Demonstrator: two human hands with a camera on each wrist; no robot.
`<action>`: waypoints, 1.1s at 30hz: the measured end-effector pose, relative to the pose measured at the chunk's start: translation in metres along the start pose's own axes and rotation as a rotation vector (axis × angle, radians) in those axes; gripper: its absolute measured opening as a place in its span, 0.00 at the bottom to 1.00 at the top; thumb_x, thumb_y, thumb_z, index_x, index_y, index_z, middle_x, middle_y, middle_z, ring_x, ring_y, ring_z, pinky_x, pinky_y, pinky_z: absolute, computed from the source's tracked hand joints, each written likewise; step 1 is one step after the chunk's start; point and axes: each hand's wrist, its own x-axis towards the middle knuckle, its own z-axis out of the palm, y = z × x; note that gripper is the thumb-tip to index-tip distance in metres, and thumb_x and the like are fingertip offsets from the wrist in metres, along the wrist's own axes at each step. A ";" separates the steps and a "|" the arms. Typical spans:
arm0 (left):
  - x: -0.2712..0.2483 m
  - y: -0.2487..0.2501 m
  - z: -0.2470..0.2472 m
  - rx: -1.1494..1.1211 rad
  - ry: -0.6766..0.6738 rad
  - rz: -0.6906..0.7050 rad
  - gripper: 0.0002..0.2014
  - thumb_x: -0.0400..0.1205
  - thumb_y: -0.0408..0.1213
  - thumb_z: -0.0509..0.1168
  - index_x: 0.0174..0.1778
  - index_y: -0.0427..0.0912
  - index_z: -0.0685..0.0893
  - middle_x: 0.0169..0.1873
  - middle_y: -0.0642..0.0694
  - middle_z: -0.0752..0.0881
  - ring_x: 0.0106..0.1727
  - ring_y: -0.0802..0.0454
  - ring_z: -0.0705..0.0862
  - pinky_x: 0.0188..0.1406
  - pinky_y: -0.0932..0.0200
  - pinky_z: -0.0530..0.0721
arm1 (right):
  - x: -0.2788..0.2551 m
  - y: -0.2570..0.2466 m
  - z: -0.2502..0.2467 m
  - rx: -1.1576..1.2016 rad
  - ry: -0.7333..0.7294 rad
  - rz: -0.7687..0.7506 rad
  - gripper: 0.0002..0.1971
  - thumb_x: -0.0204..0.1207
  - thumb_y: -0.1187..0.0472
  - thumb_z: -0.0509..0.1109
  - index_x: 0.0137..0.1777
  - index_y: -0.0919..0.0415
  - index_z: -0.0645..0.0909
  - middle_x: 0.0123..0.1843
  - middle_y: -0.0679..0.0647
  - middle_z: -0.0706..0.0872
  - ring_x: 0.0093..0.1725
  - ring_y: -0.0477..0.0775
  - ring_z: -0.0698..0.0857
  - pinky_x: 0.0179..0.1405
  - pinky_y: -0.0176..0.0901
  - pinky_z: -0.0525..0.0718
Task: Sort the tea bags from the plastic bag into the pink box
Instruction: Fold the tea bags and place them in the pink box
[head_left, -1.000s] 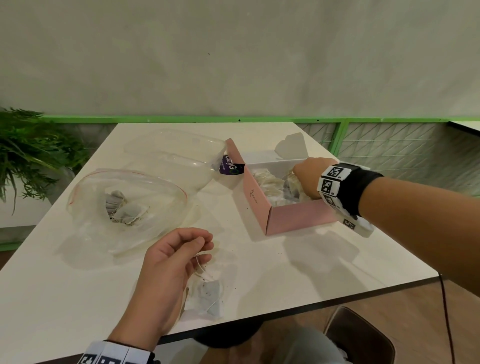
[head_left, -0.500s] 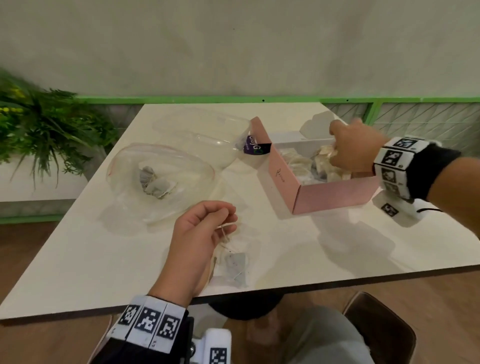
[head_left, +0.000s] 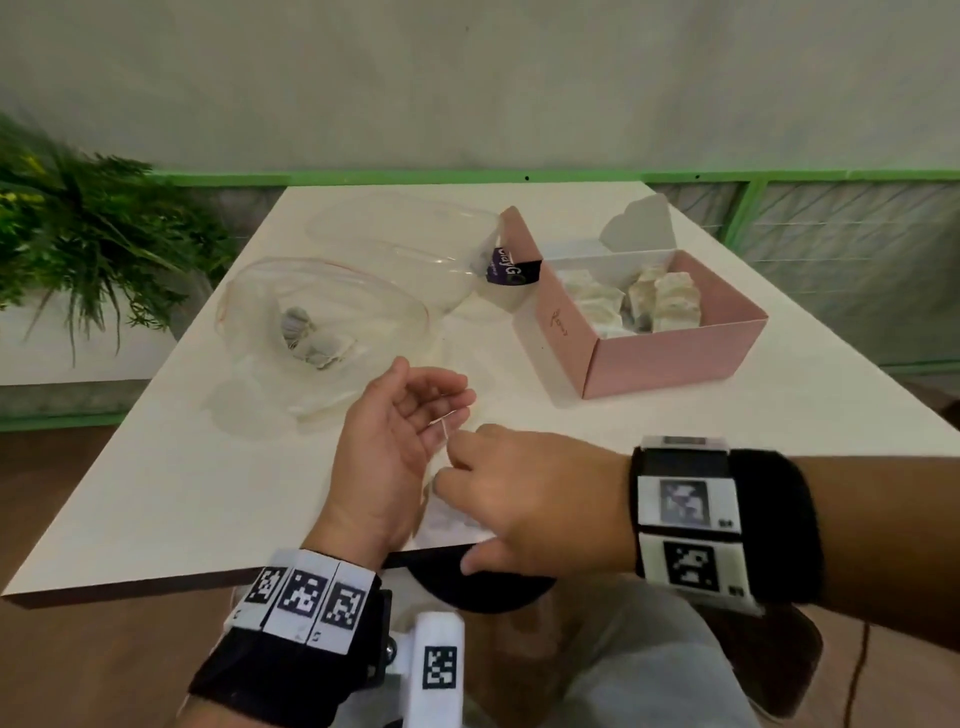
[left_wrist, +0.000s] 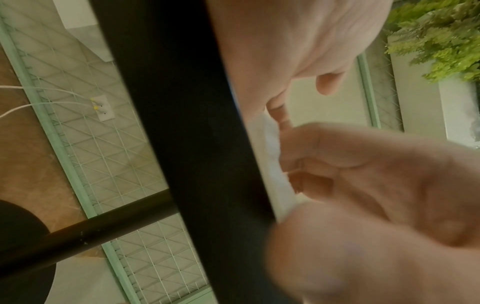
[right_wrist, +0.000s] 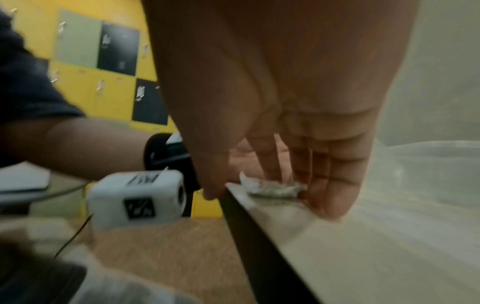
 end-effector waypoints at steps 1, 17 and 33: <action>0.000 0.000 0.000 0.002 0.003 -0.002 0.21 0.82 0.51 0.60 0.49 0.34 0.87 0.51 0.33 0.89 0.57 0.39 0.89 0.64 0.46 0.84 | -0.002 -0.004 0.006 -0.020 0.053 -0.044 0.22 0.71 0.48 0.80 0.57 0.63 0.81 0.50 0.62 0.81 0.45 0.63 0.82 0.36 0.54 0.82; 0.001 0.002 0.003 0.035 0.031 -0.020 0.19 0.90 0.43 0.57 0.45 0.34 0.88 0.49 0.35 0.90 0.57 0.37 0.87 0.70 0.38 0.81 | -0.048 0.135 -0.096 0.629 0.492 0.620 0.07 0.80 0.60 0.73 0.40 0.58 0.88 0.33 0.57 0.86 0.33 0.53 0.78 0.36 0.50 0.78; 0.001 0.002 0.004 0.092 0.042 -0.003 0.17 0.90 0.40 0.58 0.50 0.31 0.86 0.50 0.33 0.90 0.54 0.39 0.89 0.64 0.42 0.84 | -0.031 0.169 -0.047 0.615 0.086 0.822 0.09 0.80 0.63 0.68 0.51 0.57 0.90 0.46 0.47 0.85 0.48 0.49 0.80 0.49 0.41 0.79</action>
